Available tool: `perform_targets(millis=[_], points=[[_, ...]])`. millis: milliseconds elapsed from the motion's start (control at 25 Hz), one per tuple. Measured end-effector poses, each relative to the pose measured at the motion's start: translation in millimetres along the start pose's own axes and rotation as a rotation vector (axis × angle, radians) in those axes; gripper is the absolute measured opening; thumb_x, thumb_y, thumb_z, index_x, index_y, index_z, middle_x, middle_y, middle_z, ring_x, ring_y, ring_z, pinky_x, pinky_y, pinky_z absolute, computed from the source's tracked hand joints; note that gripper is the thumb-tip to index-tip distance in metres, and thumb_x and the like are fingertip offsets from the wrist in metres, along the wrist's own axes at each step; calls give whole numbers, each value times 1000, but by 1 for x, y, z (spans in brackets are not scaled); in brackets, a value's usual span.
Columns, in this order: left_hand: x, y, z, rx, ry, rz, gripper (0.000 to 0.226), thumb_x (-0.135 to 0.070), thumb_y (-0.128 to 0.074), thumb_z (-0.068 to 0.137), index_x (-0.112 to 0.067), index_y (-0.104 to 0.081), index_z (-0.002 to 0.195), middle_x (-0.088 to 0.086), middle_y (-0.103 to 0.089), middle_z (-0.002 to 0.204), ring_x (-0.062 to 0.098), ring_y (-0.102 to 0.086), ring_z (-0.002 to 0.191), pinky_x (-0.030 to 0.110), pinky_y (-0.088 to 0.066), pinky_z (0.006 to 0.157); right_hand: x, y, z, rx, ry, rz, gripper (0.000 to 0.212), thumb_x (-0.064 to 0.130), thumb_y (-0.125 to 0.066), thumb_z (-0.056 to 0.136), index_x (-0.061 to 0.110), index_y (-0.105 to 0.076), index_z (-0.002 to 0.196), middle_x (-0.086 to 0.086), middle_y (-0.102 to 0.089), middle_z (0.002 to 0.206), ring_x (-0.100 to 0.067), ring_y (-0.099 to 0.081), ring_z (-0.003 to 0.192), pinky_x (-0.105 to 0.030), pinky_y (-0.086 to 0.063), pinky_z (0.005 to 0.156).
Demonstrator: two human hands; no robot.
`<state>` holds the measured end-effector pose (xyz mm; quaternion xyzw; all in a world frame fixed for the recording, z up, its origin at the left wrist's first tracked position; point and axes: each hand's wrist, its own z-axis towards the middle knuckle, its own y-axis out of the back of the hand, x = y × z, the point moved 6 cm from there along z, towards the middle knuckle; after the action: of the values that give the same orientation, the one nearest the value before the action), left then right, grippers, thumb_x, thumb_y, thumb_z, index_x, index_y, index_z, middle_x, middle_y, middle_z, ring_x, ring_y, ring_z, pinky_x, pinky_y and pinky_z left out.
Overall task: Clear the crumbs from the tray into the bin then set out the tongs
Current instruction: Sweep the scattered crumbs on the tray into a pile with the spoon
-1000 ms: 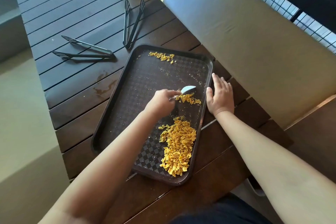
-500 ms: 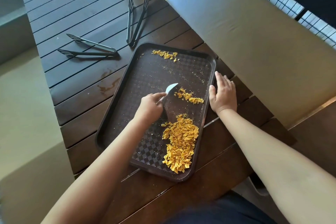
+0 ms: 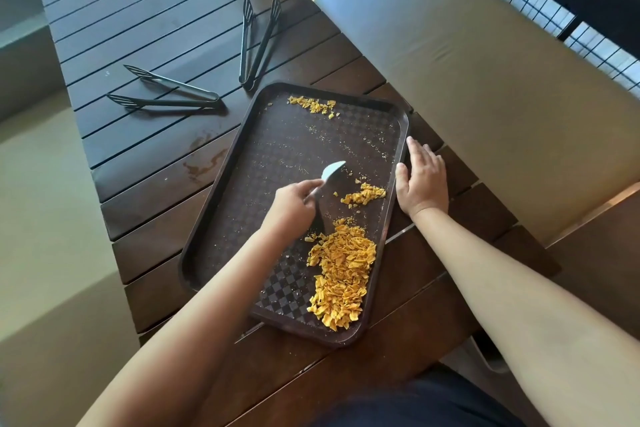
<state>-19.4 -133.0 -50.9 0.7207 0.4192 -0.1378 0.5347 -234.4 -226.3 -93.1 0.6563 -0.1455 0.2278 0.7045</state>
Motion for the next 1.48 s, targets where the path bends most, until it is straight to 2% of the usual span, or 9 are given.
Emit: perform_targets(millis=[240, 400, 640, 800, 960, 1080, 1200, 1320, 1480], points=[[-15, -20, -15, 171, -41, -1, 32, -11, -48, 95, -21, -61, 123, 10, -67, 112, -3, -42, 35, 8, -33, 37, 0, -1, 0, 3, 2, -4, 65, 40, -25, 85, 8, -38, 140, -15, -44, 141, -32, -35, 134, -43, -20, 112], [-18, -8, 3, 10, 5, -3, 36, -9, -45, 95, -21, -58, 127, 9, -63, 121, 7, -51, 50, 23, -48, 47, -1, 0, 1, 5, -1, 0, 60, 34, -32, 87, 9, -37, 141, -15, -43, 142, -31, -34, 135, -43, -18, 112], [-17, -24, -8, 197, -5, 35, 36, -6, -45, 92, -24, -65, 117, 3, -65, 116, 6, -46, 47, 16, -42, 42, -1, 0, 0, -3, 0, 5, 65, 39, -26, 84, 8, -38, 140, -15, -45, 141, -31, -35, 134, -43, -19, 112], [-24, -16, 2, 94, 4, -34, 36, -7, -45, 94, -23, -64, 120, 1, -67, 108, 0, -40, 35, 17, -40, 38, -1, 0, 1, -4, 1, 6, 62, 36, -30, 85, 8, -38, 141, -15, -44, 141, -31, -35, 134, -42, -18, 112], [-31, -23, 8, 167, -102, 199, 37, -10, -48, 91, -31, -66, 116, -1, -66, 116, 15, -62, 60, 33, -57, 60, -1, 0, 0, -1, 5, 1, 60, 34, -32, 86, 9, -37, 141, -14, -44, 142, -30, -34, 135, -42, -18, 113], [-30, -23, 1, 294, -153, 295, 34, -13, -50, 89, -31, -68, 112, -7, -66, 118, 5, -63, 66, 27, -57, 68, 0, 1, 0, -10, 1, 7, 60, 33, -34, 86, 8, -38, 140, -15, -45, 141, -31, -35, 134, -42, -18, 112], [-26, -14, -4, 378, -143, 308, 35, -9, -52, 87, -29, -70, 108, -11, -68, 101, -6, -55, 51, 12, -46, 47, 0, 0, 0, -9, 2, 3, 60, 33, -33, 86, 8, -38, 140, -15, -45, 141, -31, -35, 134, -42, -18, 112], [-29, -1, 4, 221, -107, 138, 32, -9, -51, 91, -23, -68, 113, -5, -69, 94, -1, -41, 36, 9, -34, 37, 0, 0, 0, -6, 3, 8, 60, 33, -33, 86, 8, -38, 141, -15, -44, 141, -31, -35, 134, -42, -18, 112], [-31, -9, 8, 161, -126, 186, 38, -5, -46, 91, -23, -65, 118, 1, -66, 118, 5, -44, 44, 14, -40, 42, 0, 0, 0, 0, 3, 1, 60, 34, -33, 86, 9, -37, 141, -15, -44, 142, -30, -34, 135, -41, -18, 113]])
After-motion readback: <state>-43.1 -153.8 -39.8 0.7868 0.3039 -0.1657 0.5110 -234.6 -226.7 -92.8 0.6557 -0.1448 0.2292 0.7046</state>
